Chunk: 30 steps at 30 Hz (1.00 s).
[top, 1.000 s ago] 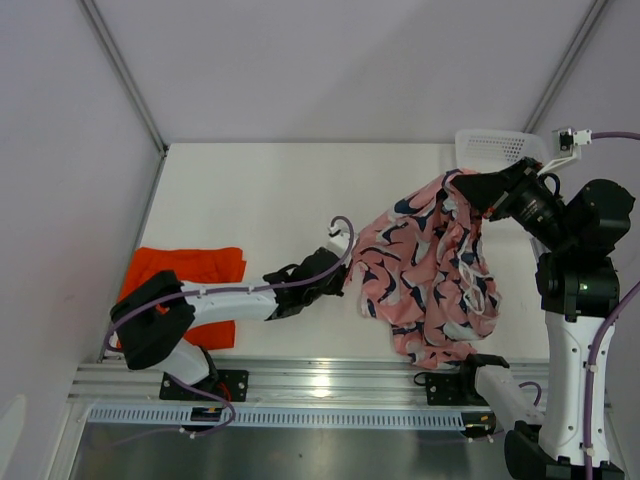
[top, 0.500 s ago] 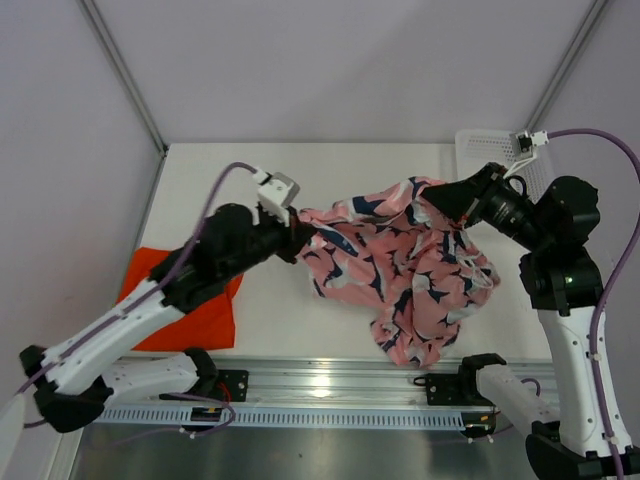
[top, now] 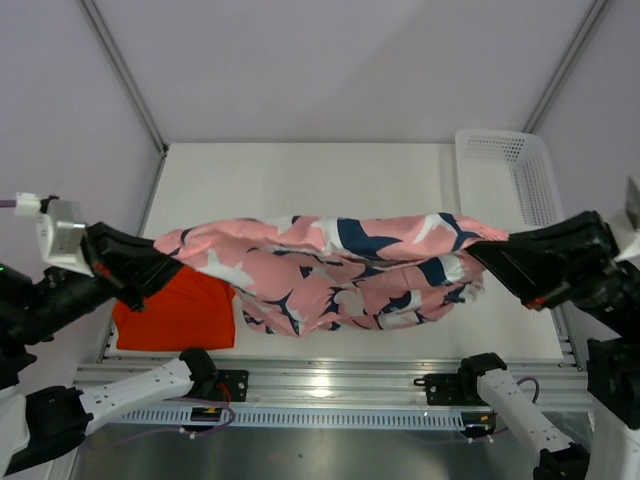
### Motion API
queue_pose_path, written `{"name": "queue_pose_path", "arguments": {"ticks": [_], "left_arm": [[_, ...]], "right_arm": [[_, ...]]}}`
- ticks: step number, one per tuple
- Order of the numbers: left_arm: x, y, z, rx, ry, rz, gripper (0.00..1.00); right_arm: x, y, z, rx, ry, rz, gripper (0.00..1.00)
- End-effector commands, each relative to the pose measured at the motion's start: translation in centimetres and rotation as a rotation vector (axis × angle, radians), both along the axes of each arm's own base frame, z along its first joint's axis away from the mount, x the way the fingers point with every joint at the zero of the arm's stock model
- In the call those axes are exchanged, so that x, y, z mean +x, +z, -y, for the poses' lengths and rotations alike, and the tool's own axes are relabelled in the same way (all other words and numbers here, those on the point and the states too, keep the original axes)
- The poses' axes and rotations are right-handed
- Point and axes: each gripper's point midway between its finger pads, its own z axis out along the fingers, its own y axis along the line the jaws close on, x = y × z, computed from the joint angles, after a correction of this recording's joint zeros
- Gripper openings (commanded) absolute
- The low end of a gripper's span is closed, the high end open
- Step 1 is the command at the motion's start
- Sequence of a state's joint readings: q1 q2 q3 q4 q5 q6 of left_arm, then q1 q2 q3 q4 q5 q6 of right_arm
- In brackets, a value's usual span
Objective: Fold and stack the shorts
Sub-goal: Flatten the shorts out
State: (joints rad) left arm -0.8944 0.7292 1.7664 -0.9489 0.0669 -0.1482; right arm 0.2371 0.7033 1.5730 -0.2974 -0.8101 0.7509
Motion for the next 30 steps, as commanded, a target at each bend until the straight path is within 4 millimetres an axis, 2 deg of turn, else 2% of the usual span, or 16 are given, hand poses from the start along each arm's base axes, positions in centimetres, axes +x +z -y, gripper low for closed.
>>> {"name": "queue_pose_path", "arguments": {"ticks": [1, 5, 7, 8, 10, 12, 13, 14, 17, 18, 20, 22, 23, 24, 27, 30], "left_arm": [[-2.6, -0.7, -1.1, 0.039, -0.077, -0.005, 0.0], [-4.2, 0.4, -2.4, -0.017, -0.104, 0.027, 0.0], [-3.4, 0.5, -2.4, -0.012, -0.063, 0.009, 0.0], [-3.0, 0.7, -2.2, -0.01, -0.055, 0.005, 0.0], [-0.7, 0.0, -0.7, 0.037, -0.007, -0.026, 0.0], [1.6, -1.0, 0.8, 0.085, 0.038, -0.055, 0.0], [3.5, -2.1, 2.8, 0.139, 0.053, -0.095, 0.0], [4.8, -2.9, 4.1, 0.162, 0.062, -0.116, 0.0], [8.5, -4.5, 7.2, 0.184, 0.084, -0.181, 0.0], [9.9, -6.3, 7.7, 0.194, 0.092, -0.238, 0.0], [13.0, -8.1, 7.5, 0.16, 0.1, -0.302, 0.0], [16.5, -11.6, 6.1, 0.146, 0.187, -0.408, 0.0], [17.2, -11.9, 6.6, 0.116, 0.158, -0.425, 0.0], [18.4, -14.7, 6.4, 0.127, 0.176, -0.493, 0.0], [21.2, -18.1, 6.5, 0.123, 0.224, -0.573, 0.0], [23.1, -20.6, 6.5, 0.14, 0.263, -0.607, 0.0]], "right_arm": [[-4.9, 2.8, 0.1, -0.003, 0.053, 0.09, 0.0], [-6.2, 3.0, -0.4, -0.022, 0.036, 0.082, 0.0], [-4.8, 2.6, -0.4, -0.014, 0.009, 0.038, 0.0], [-3.3, 2.0, -0.3, -0.002, 0.007, 0.003, 0.0], [-1.8, 1.5, -0.2, 0.015, 0.0, -0.021, 0.0], [2.0, -0.1, 0.0, 0.03, -0.015, -0.11, 0.0], [3.3, -0.6, 0.1, 0.034, -0.023, -0.116, 0.0], [6.1, -2.4, 0.2, 0.041, -0.034, -0.183, 0.0], [10.6, -4.4, -0.1, 0.062, -0.022, -0.252, 0.0], [12.7, -6.3, 0.1, 0.079, -0.046, -0.307, 0.0], [14.8, -7.6, 0.2, 0.089, -0.068, -0.324, 0.0], [17.4, -9.9, 0.3, 0.092, -0.094, -0.367, 0.0], [18.2, -10.6, 0.4, 0.092, -0.103, -0.378, 0.0], [19.2, -11.4, 0.4, 0.082, -0.121, -0.382, 0.0], [22.3, -14.2, 0.8, 0.062, -0.184, -0.428, 0.0], [24.9, -16.6, 1.3, 0.03, -0.264, -0.449, 0.0]]}}
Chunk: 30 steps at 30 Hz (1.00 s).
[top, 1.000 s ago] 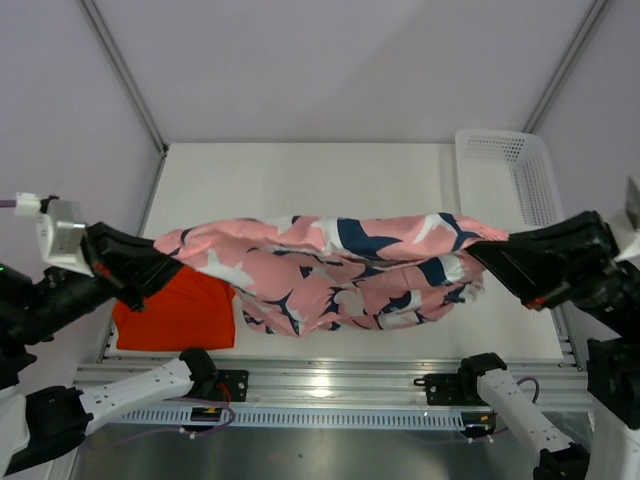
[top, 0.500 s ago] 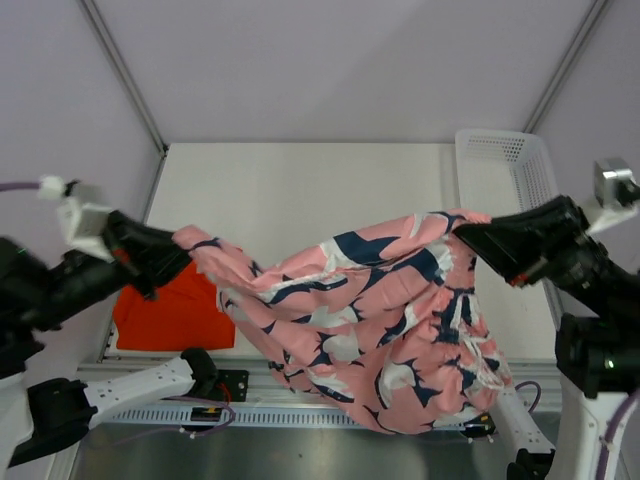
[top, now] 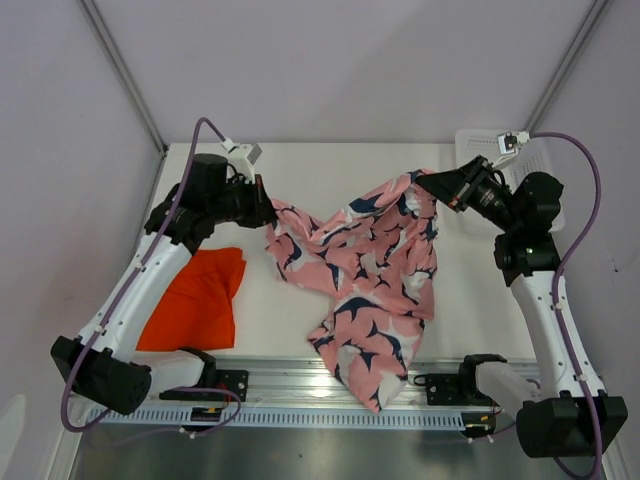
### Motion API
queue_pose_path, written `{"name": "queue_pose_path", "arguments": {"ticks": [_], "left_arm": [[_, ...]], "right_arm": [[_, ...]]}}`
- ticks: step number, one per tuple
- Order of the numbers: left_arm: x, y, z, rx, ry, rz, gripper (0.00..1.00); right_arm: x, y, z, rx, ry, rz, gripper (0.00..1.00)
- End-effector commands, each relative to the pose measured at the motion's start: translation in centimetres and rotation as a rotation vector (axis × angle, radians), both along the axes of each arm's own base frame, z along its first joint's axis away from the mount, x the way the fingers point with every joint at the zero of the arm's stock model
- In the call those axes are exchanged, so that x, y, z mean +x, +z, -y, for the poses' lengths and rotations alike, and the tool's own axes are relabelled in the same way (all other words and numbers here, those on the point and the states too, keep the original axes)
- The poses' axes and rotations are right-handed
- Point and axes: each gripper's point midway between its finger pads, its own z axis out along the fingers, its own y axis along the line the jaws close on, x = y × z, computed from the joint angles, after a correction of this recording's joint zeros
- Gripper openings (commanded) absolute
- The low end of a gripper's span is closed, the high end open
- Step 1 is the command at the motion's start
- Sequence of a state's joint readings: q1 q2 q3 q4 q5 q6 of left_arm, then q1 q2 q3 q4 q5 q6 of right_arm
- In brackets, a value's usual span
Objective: Fold and stack the shorts
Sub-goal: Flatten the shorts out
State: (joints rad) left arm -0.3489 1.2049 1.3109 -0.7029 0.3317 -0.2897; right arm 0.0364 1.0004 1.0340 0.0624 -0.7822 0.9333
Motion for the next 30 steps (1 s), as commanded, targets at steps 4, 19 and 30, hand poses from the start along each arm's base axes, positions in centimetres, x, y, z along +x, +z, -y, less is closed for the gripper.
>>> {"name": "queue_pose_path", "arguments": {"ticks": [4, 19, 30], "left_arm": [[3.0, 1.7, 1.1, -0.102, 0.002, 0.1, 0.0], [-17.1, 23.3, -3.7, -0.269, -0.169, 0.746, 0.0], [-16.3, 25.4, -3.9, -0.278, -0.133, 0.736, 0.0]], "right_arm": [[3.3, -0.5, 0.6, -0.083, -0.067, 0.154, 0.0], [-17.1, 14.1, -0.2, -0.068, 0.021, 0.765, 0.0], [-20.7, 19.0, 1.7, -0.025, -0.104, 0.777, 0.0]]}}
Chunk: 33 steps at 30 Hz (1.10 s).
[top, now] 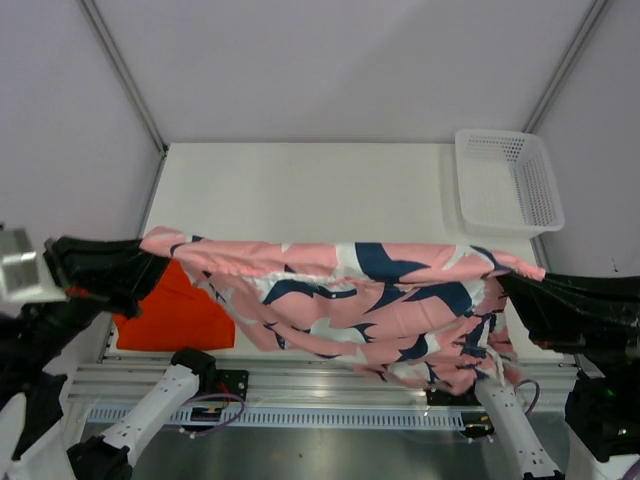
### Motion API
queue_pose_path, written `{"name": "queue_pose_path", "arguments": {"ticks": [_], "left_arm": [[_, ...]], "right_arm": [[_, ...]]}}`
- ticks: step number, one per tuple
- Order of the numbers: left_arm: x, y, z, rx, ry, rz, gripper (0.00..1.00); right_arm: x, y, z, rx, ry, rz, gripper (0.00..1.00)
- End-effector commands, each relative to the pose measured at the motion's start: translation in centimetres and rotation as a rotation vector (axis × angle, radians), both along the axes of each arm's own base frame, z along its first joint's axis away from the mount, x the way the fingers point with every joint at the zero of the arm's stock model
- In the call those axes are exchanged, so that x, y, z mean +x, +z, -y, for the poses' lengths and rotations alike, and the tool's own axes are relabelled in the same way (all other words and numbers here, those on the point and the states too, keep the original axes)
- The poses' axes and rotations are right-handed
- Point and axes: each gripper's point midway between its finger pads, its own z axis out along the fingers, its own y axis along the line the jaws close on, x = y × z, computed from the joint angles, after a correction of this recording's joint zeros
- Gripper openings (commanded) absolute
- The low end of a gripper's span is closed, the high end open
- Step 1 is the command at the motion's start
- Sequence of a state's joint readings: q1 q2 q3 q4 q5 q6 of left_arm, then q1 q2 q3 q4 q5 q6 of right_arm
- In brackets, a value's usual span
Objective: Fold and stack the shorts
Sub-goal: Flatten the shorts out
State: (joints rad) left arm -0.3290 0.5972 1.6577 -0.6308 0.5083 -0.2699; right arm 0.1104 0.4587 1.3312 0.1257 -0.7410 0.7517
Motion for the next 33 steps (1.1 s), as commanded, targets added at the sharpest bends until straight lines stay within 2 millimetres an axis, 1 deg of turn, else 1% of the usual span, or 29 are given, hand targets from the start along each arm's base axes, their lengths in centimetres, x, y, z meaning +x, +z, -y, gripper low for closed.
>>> {"name": "queue_pose_path", "arguments": {"ticks": [1, 2, 3, 5, 6, 7, 8, 9, 10, 11, 12, 14, 15, 16, 17, 20, 21, 22, 23, 24, 25, 26, 27, 28, 29, 30, 31, 32, 33], "left_arm": [[8.2, -1.7, 2.3, 0.066, 0.031, -0.234, 0.0], [8.9, -1.0, 2.3, 0.066, 0.043, -0.238, 0.0], [12.2, -1.9, 2.8, 0.08, 0.078, -0.305, 0.0], [15.0, -2.8, 3.2, 0.091, 0.112, -0.368, 0.0], [17.5, -4.3, 3.8, 0.095, 0.129, -0.436, 0.0], [19.6, -7.2, 4.5, 0.113, 0.131, -0.505, 0.0], [20.6, -8.5, 4.9, 0.117, 0.129, -0.536, 0.0], [21.4, -9.8, 5.2, 0.112, 0.128, -0.57, 0.0], [22.5, -13.0, 5.6, 0.131, 0.128, -0.632, 0.0], [23.5, -15.5, 6.0, 0.137, 0.129, -0.659, 0.0], [23.9, -16.4, 6.0, 0.136, 0.135, -0.665, 0.0], [25.2, -22.5, 6.1, 0.163, 0.157, -0.753, 0.0], [25.5, -25.6, 6.2, 0.18, 0.165, -0.808, 0.0], [25.9, -26.9, 6.2, 0.183, 0.172, -0.824, 0.0], [26.9, -29.1, 6.1, 0.195, 0.202, -0.862, 0.0], [29.9, -36.3, 5.3, 0.246, 0.321, -0.988, 0.0], [31.0, -36.8, 5.4, 0.246, 0.339, -0.992, 0.0], [31.9, -37.8, 5.4, 0.255, 0.355, -1.009, 0.0], [33.9, -39.0, 5.3, 0.262, 0.399, -1.04, 0.0], [34.9, -39.9, 5.3, 0.27, 0.415, -1.056, 0.0], [35.8, -40.8, 4.9, 0.271, 0.429, -1.078, 0.0], [37.3, -42.3, 4.9, 0.277, 0.437, -1.124, 0.0], [38.8, -41.5, 4.9, 0.26, 0.443, -1.113, 0.0], [40.7, -40.5, 4.1, 0.234, 0.457, -1.098, 0.0], [41.6, -42.3, 3.7, 0.245, 0.467, -1.141, 0.0], [43.8, -39.5, 3.6, 0.212, 0.472, -1.097, 0.0], [44.7, -39.5, 3.1, 0.207, 0.476, -1.106, 0.0], [45.7, -39.6, 2.1, 0.196, 0.488, -1.118, 0.0], [46.5, -42.0, 1.8, 0.218, 0.5, -1.169, 0.0]], "right_arm": [[8.8, -0.2, 0.1, 0.033, -0.072, -0.287, 0.0], [13.1, -1.7, 0.2, 0.025, -0.096, -0.435, 0.0], [14.9, -2.3, 0.1, 0.015, -0.102, -0.492, 0.0], [18.3, -4.4, -0.1, 0.017, -0.098, -0.597, 0.0], [19.8, -5.6, -0.1, 0.023, -0.102, -0.64, 0.0], [20.9, -6.9, 0.1, 0.034, -0.115, -0.686, 0.0], [22.9, -10.0, 0.2, 0.037, -0.139, -0.761, 0.0], [23.6, -11.6, 0.3, 0.033, -0.145, -0.79, 0.0], [24.3, -13.2, 0.3, 0.032, -0.15, -0.821, 0.0], [25.7, -16.5, 0.2, 0.03, -0.151, -0.877, 0.0], [26.1, -18.1, 0.1, 0.026, -0.144, -0.896, 0.0], [27.2, -22.6, -0.3, 0.014, -0.133, -0.942, 0.0], [27.6, -23.9, -0.3, 0.014, -0.138, -0.955, 0.0], [28.5, -25.7, -0.4, 0.009, -0.142, -0.983, 0.0], [29.2, -26.5, -0.5, 0.012, -0.145, -0.968, 0.0], [32.2, -31.5, -1.4, -0.012, -0.162, -1.037, 0.0], [33.1, -32.5, -1.7, -0.026, -0.169, -1.045, 0.0], [35.2, -34.4, -2.0, -0.032, -0.183, -1.078, 0.0], [36.1, -35.2, -2.4, -0.03, -0.184, -1.094, 0.0], [37.6, -34.2, -2.5, -0.01, -0.19, -1.04, 0.0], [39.5, -36.7, -2.8, -0.015, -0.196, -1.095, 0.0], [40.8, -37.0, -2.6, -0.005, -0.206, -1.101, 0.0], [42.3, -36.8, -2.6, 0.002, -0.211, -1.091, 0.0], [45.1, -37.0, -2.8, 0.006, -0.214, -1.096, 0.0], [46.6, -36.8, -3.0, 0.01, -0.211, -1.089, 0.0], [48.2, -36.7, -2.8, 0.017, -0.216, -1.092, 0.0], [50.7, -33.1, -3.1, 0.037, -0.205, -1.016, 0.0], [52.9, -35.3, -3.4, 0.029, -0.2, -1.054, 0.0], [54.5, -35.4, -3.4, 0.028, -0.204, -1.067, 0.0]]}}
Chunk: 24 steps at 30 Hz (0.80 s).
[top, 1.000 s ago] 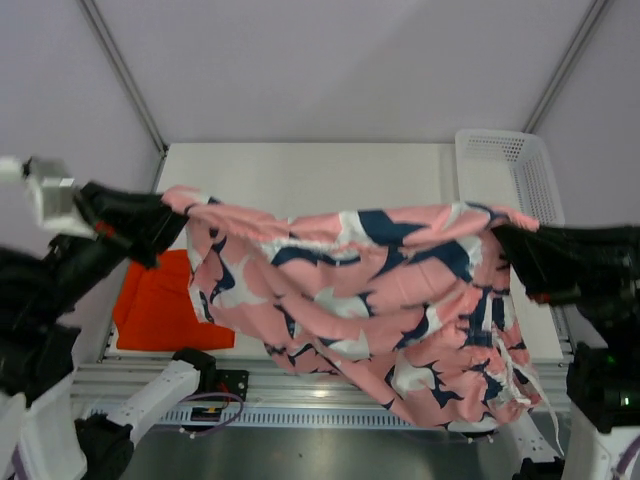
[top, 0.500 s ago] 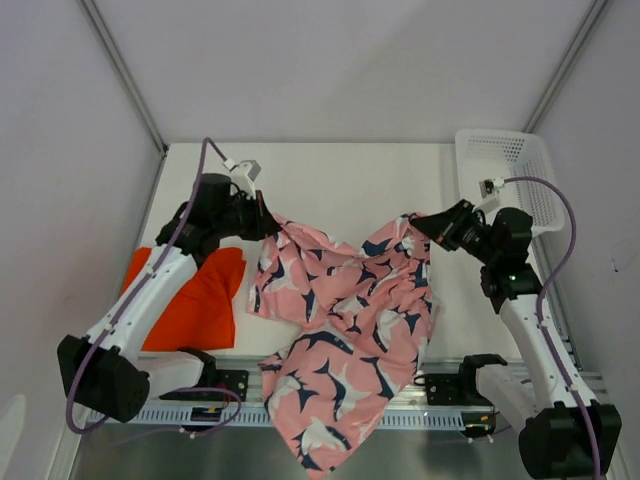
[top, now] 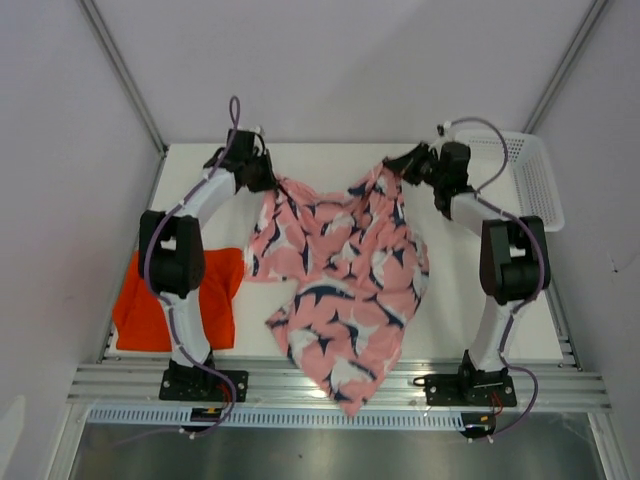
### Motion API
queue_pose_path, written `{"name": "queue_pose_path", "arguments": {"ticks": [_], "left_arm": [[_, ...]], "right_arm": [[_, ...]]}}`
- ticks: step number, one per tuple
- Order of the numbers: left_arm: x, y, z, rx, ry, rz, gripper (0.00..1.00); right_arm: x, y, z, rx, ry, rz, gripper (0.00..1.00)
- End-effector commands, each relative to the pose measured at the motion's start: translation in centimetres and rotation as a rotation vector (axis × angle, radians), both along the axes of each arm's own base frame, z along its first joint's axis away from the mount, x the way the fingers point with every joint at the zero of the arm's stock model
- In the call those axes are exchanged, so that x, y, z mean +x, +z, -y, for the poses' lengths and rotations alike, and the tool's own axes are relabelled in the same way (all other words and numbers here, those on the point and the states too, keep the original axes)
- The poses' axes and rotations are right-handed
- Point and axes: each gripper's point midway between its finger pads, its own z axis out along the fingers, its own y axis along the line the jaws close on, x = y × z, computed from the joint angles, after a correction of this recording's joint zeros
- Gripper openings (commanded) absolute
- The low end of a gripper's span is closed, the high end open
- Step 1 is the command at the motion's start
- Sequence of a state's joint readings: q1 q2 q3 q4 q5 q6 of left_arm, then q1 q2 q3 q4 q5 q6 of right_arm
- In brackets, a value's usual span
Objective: Fold and stack the shorts
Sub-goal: Flatten the shorts out
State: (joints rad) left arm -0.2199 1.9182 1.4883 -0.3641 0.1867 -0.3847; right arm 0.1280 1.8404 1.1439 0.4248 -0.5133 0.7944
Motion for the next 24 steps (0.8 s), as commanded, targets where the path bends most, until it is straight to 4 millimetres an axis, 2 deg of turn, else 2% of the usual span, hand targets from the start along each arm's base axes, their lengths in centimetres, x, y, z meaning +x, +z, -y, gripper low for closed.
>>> {"name": "queue_pose_path", "arguments": {"ticks": [1, 2, 3, 4, 5, 6, 7, 8, 9, 10, 11, 12, 13, 14, 16, 17, 19, 20, 21, 23, 24], "left_arm": [[6.1, 6.4, -2.4, -0.022, 0.07, 0.116, 0.02], [6.7, 5.5, -2.8, -0.01, 0.074, 0.075, 0.17], [8.6, 6.6, -3.4, 0.017, 0.099, 0.051, 0.95], [8.7, 5.7, -4.0, 0.048, 0.122, 0.003, 0.99], [9.3, 6.8, -4.5, 0.069, 0.147, 0.014, 0.99], [9.1, 6.2, -5.2, 0.105, 0.168, -0.01, 0.99], [9.3, 8.6, -5.2, 0.096, 0.171, 0.053, 0.99], [7.8, 5.8, -5.4, 0.105, 0.165, -0.008, 0.99], [7.6, 7.1, -5.4, 0.093, 0.167, 0.04, 0.99], [6.8, 11.3, -5.6, 0.061, 0.171, 0.138, 0.99], [5.7, 9.0, -5.8, 0.068, 0.173, 0.107, 0.99], [5.2, 9.7, -6.1, 0.072, 0.179, 0.122, 0.99], [4.8, 10.0, -6.5, 0.087, 0.194, 0.125, 0.99], [4.4, 11.0, -6.6, 0.092, 0.186, 0.141, 0.99], [3.6, 11.3, -6.4, 0.094, 0.168, 0.126, 0.99], [3.2, 11.8, -6.1, 0.087, 0.156, 0.13, 0.99], [2.3, 11.4, -4.9, 0.075, 0.122, 0.121, 0.99], [1.6, 12.3, -4.4, 0.068, 0.11, 0.14, 0.99], [0.8, 10.9, -3.8, 0.072, 0.096, 0.117, 0.99], [-0.5, 11.4, -0.9, 0.053, 0.042, 0.142, 0.99], [-2.3, 10.6, 1.4, 0.047, -0.006, 0.142, 0.99]], "right_arm": [[7.8, 10.6, 0.3, 0.033, -0.036, 0.307, 0.02], [10.0, 7.9, 0.2, 0.024, -0.041, 0.258, 0.2], [11.9, 10.7, 0.5, 0.01, -0.055, 0.285, 0.73], [13.0, 9.9, 0.8, -0.013, -0.071, 0.249, 0.96], [13.9, 9.3, 1.2, -0.033, -0.087, 0.224, 0.99], [14.3, 7.3, 1.3, -0.057, -0.082, 0.157, 0.99], [14.3, 7.7, 1.9, -0.08, -0.081, 0.162, 0.99], [14.0, 7.5, 2.2, -0.095, -0.077, 0.153, 0.99], [13.0, 9.2, 2.3, -0.103, -0.069, 0.181, 0.99], [12.3, 9.3, 2.7, -0.113, -0.068, 0.186, 0.99], [11.6, 9.4, 3.1, -0.132, -0.068, 0.197, 0.99], [10.6, 7.2, 3.4, -0.148, -0.065, 0.148, 1.0], [9.4, 8.4, 3.7, -0.161, -0.063, 0.164, 0.99], [8.8, 8.0, 4.1, -0.174, -0.065, 0.153, 1.0], [6.8, 6.3, 4.8, -0.225, -0.07, 0.117, 0.99], [6.2, 5.9, 5.2, -0.249, -0.082, 0.109, 1.0], [4.8, 4.5, 6.1, -0.297, -0.106, 0.078, 0.99], [4.3, 4.0, 6.3, -0.309, -0.104, 0.06, 1.0], [3.4, 3.2, 6.3, -0.326, -0.094, 0.023, 0.99], [1.9, 2.2, 6.6, -0.362, -0.113, -0.029, 0.99], [1.1, 1.8, 6.0, -0.382, -0.106, -0.034, 0.99]]}}
